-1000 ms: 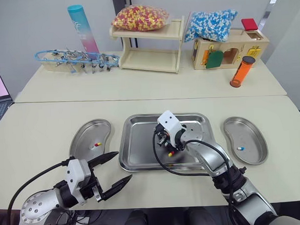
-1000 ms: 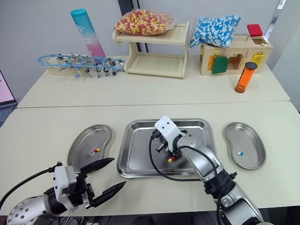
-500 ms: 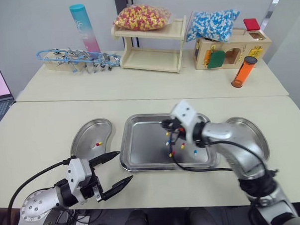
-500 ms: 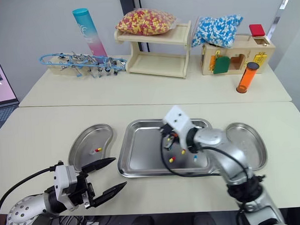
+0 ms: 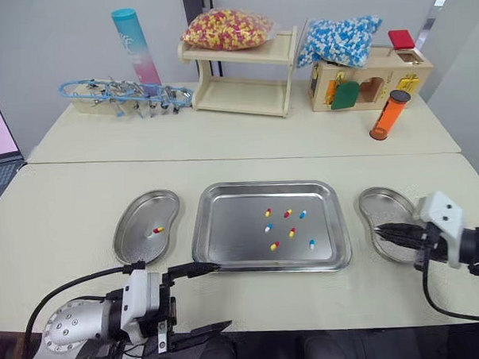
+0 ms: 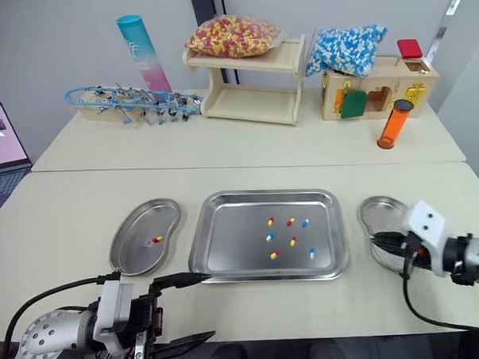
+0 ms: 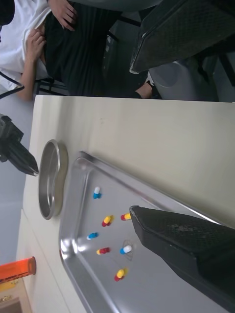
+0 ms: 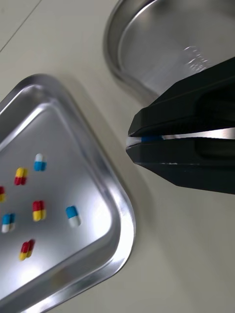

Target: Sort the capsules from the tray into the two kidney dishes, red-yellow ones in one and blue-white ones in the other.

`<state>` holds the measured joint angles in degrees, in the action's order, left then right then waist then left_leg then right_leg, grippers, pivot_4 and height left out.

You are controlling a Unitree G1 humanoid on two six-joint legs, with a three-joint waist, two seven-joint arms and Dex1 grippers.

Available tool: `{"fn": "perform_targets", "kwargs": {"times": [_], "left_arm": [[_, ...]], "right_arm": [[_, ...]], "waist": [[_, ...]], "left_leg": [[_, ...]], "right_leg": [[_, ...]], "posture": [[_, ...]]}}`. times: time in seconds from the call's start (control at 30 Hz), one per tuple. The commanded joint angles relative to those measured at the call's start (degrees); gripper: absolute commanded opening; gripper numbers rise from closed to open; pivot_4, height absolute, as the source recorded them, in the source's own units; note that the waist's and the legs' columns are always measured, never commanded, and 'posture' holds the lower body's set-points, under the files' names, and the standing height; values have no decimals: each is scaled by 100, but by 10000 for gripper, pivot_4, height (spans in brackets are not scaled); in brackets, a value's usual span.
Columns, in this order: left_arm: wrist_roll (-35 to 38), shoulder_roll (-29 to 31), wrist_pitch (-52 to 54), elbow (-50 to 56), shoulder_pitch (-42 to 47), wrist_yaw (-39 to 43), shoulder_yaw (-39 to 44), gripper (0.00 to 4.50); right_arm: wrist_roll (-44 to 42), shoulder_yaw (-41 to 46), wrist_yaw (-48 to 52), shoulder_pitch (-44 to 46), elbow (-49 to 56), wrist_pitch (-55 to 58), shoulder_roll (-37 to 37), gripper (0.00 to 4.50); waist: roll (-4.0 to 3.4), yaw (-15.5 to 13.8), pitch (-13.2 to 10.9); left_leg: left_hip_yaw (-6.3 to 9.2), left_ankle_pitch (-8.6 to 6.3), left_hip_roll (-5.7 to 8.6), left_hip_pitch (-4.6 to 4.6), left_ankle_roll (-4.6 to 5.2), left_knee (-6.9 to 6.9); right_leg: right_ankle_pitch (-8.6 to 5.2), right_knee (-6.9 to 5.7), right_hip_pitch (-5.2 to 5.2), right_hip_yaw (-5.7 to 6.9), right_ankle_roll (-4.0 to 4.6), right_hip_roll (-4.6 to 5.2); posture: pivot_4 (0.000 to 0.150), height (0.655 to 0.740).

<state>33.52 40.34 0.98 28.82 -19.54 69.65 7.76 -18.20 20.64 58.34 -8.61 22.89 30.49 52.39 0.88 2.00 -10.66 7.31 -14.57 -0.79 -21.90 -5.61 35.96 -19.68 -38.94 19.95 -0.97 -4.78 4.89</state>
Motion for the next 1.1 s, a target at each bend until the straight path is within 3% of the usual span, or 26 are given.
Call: {"fn": "perform_targets", "kwargs": {"times": [0.03,0.2,0.33,0.67,1.1], "left_arm": [[118,66,-16,19,41,117,19,45000],[133,62,-44,-103,121,219,49,45000],[122,52,-99,-216,167,299,94,45000],[173,53,-55,-162,98,203,273,45000],[242,95,349,-84,75,-253,534,45000]], "right_arm": [[327,45,-7,-67,-491,-561,188,167],[514,-155,-144,144,-960,-677,246,167],[595,-229,-120,235,-1196,-753,368,10137],[373,281,-11,118,-1121,-750,458,41524],[-162,911,373,-443,-553,-1289,261,41524]], "waist": [[0,-3,0],[0,-3,0],[0,-19,0],[0,-22,0],[0,-24,0]], "left_leg": [[-3,0,0,0,0,0],[-4,0,0,0,0,0],[-6,0,0,-3,-1,1],[-4,0,0,-3,-1,1],[-3,0,0,0,-1,1]], "right_leg": [[0,1,0,-2,0,0],[0,1,0,-3,0,0],[0,4,-1,-1,0,2],[0,4,-2,0,-1,2],[0,4,-9,2,-1,2]], "posture": [[1500,7400],[1500,7400],[1500,7400],[1500,7400],[1500,7400]]}}
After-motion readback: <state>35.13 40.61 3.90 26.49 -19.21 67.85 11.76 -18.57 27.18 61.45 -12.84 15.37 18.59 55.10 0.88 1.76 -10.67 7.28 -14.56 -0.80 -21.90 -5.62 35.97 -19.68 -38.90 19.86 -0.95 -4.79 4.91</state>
